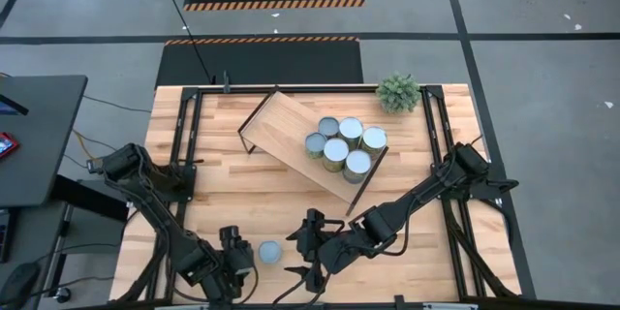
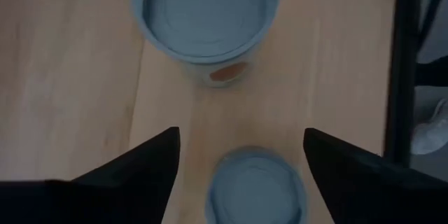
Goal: Pick and place cans onto a shelf
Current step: Put the canned mixed vegetable on the shelf
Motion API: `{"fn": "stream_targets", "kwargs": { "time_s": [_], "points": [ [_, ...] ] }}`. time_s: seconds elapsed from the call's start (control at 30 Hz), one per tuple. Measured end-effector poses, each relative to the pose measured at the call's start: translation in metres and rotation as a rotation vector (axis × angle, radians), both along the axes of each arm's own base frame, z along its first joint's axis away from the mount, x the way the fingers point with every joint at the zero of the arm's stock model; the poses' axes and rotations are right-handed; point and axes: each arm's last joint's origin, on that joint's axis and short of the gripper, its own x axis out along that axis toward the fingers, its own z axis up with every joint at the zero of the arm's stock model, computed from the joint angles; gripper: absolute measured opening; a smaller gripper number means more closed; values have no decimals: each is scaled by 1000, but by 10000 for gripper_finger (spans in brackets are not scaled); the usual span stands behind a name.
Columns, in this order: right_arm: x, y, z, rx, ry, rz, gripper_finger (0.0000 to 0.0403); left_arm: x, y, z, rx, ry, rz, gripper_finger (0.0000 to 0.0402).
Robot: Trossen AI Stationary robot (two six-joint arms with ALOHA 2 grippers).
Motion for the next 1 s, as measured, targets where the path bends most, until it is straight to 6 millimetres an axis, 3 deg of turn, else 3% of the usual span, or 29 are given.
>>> {"fn": "stream_targets", "kwargs": {
  "time_s": [0.17,0.6,0.87,1.0],
  "points": [
    [-1,2,0,-2,-4,4,347,-1,2,-5,31,-29,11,314],
    [0,1,1,10,-1,19,347,25,11,-3,-100,-66,107,314],
    [0,1,0,10,1,20,347,25,21,-30,-248,16,154,314],
    [-1,1,-1,8,17,32,347,26,20,-31,-315,41,163,314]
  ]
}}
